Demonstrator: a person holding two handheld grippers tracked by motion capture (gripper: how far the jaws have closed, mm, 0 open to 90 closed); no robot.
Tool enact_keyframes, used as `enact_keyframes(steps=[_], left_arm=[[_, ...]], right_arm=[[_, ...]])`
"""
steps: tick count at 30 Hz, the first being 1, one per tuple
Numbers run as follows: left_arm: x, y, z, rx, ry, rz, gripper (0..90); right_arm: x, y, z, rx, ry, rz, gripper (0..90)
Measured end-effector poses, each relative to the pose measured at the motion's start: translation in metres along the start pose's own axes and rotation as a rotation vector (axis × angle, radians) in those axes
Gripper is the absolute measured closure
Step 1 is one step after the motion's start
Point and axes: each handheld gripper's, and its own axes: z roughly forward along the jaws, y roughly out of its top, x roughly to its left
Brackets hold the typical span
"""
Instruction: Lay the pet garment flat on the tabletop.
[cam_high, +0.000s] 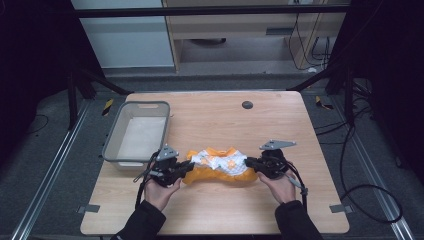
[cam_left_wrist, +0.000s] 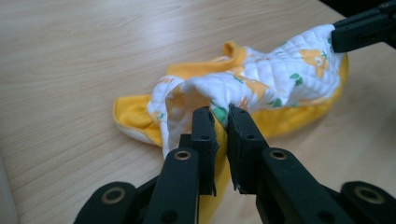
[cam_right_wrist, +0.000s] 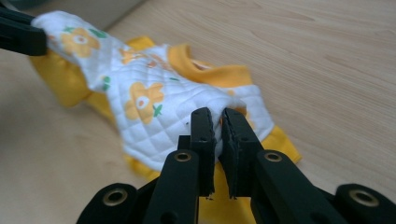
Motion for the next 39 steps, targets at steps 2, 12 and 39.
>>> enact_keyframes(steps=[2,12,39], left_arm=[[0.007,-0.002,0.013,0.018,0.018,-0.028,80.8],[0.016,-0.009,0.023,0.026,0.049,-0.016,56.0],[0.003,-0.054,-0.010,0.055,0.066,0.096,35.8]], right_arm=[[-0.008,-0.002,0.022,0.023,-0.045,0.015,83.2],[-0.013,-0.007,0.039,-0.008,-0.123,-0.001,70.8],[-0.004,-0.065,-0.011,-0.032,-0.090,-0.087,44.6]])
